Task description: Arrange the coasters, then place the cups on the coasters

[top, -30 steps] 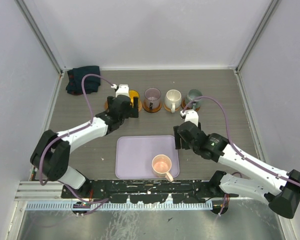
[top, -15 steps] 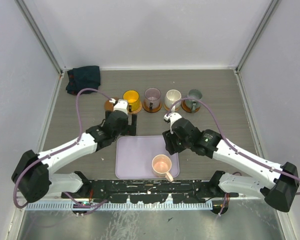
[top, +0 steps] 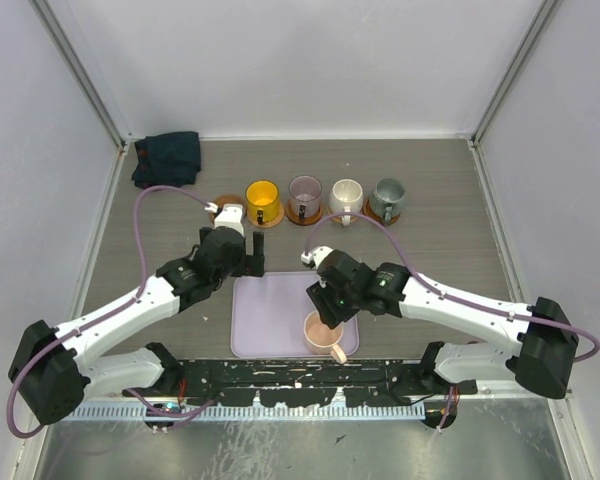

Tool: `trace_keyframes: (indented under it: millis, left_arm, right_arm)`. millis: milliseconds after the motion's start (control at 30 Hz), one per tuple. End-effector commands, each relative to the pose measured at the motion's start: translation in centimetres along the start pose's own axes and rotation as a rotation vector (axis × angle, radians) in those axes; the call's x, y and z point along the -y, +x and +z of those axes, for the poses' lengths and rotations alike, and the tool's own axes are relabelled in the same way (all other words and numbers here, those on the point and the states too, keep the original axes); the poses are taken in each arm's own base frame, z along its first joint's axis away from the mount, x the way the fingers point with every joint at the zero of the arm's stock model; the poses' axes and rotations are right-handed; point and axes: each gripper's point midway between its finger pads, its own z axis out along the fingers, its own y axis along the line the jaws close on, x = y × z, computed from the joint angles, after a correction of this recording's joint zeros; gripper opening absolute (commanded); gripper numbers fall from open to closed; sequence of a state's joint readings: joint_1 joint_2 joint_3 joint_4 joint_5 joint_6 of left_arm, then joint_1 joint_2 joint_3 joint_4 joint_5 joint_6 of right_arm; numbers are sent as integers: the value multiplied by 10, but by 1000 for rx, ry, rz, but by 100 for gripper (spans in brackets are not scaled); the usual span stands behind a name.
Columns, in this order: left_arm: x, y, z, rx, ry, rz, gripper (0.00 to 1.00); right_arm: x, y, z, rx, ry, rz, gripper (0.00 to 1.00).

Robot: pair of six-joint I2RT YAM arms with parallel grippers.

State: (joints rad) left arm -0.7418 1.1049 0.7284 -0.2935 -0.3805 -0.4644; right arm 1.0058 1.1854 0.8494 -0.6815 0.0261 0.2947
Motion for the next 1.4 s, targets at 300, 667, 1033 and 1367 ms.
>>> trace_keyframes:
  millis: [300,667,1033,1367]
  left_arm:
    - [8,5,3,-18,26,-15,98]
    - [7,1,1,-7,25,12,98]
    - [27,6,-14,6,175,72,98]
    - [67,16,-48,49,396,149,98]
  right_arm:
    - [-14,-20,22,33,-10,-3,40]
    - [-13,-72,19,163,96,117,1]
    - [0,-105,27,217,259,196,11]
    - [4,-95,34,191,284,195,26]
